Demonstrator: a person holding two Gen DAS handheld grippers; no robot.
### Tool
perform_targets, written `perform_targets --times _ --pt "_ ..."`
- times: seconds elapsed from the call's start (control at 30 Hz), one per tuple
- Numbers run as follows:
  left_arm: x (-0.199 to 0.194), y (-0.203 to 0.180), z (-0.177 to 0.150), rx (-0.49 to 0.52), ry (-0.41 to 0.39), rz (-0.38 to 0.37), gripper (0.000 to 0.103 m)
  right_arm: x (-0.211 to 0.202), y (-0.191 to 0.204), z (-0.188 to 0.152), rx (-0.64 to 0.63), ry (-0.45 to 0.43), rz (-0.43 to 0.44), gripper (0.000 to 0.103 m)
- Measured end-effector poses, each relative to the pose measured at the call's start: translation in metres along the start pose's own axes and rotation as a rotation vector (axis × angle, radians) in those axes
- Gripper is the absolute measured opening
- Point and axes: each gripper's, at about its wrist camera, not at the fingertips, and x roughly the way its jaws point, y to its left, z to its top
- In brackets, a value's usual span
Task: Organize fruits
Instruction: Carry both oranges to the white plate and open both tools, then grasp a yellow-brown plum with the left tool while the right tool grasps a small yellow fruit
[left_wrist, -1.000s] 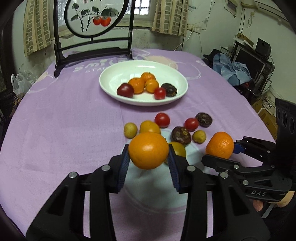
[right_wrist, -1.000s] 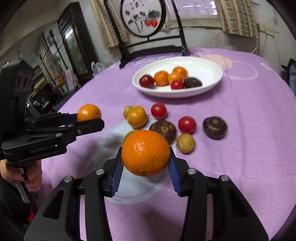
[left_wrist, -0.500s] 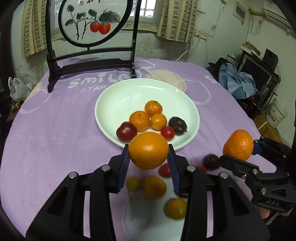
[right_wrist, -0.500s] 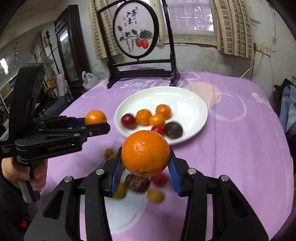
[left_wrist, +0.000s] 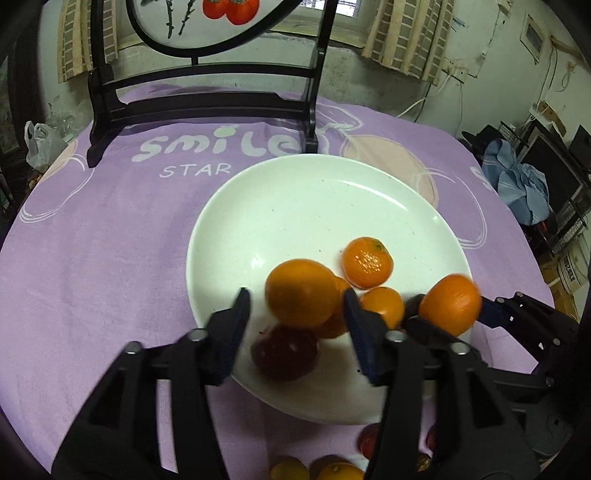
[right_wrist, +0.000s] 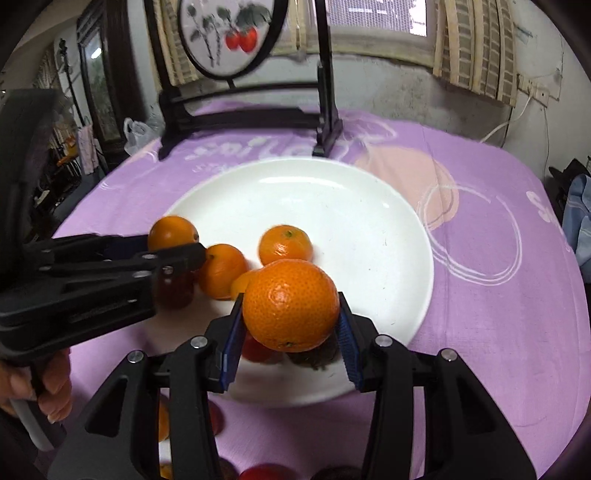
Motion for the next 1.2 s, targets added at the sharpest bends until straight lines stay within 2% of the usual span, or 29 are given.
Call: perform_targets --times 0.07,0.33,0.5,0.7,0.77,0.93,1.07,1.2 --pt "-0.004 0.001 0.0 -0.011 -0.016 -0.012 0.071 -0.002 -0.001 -0.001 -0.001 -0.025 -0.023 0.059" --pt "-0.045 0.006 -0.009 -0.033 -0.086 -0.046 0.087 -0.036 -0.005 -0.017 0.034 -0.074 -0.007 0.065" --pt "-0.072 0.007 -0.033 -0.023 -0.096 -0.059 0.088 -0.061 0.003 -0.04 0.021 -0.074 -0.007 0.065" --pt "-0.098 0.007 -0.071 0.001 -0.103 -0.061 0.088 -0.084 0.005 -0.079 0.062 -0.067 0.011 0.065" --pt "-0.105 0.008 -0.085 0.0 -0.104 -0.059 0.095 -0.09 0.004 -0.093 0.083 -0.069 0.006 0.065" --pt "-0.112 0.006 -0.115 0.034 -0.115 -0.032 0.096 -0.102 0.0 -0.119 0.129 -0.061 0.007 0.065" --pt "-0.111 0.002 -0.128 0.07 -0.118 -0.025 0.096 -0.109 0.002 -0.137 0.112 -0.042 -0.017 0.065" --pt "-0.108 0.003 -0.135 0.088 -0.125 -0.028 0.096 -0.105 0.018 -0.151 0.039 -0.004 -0.015 0.065"
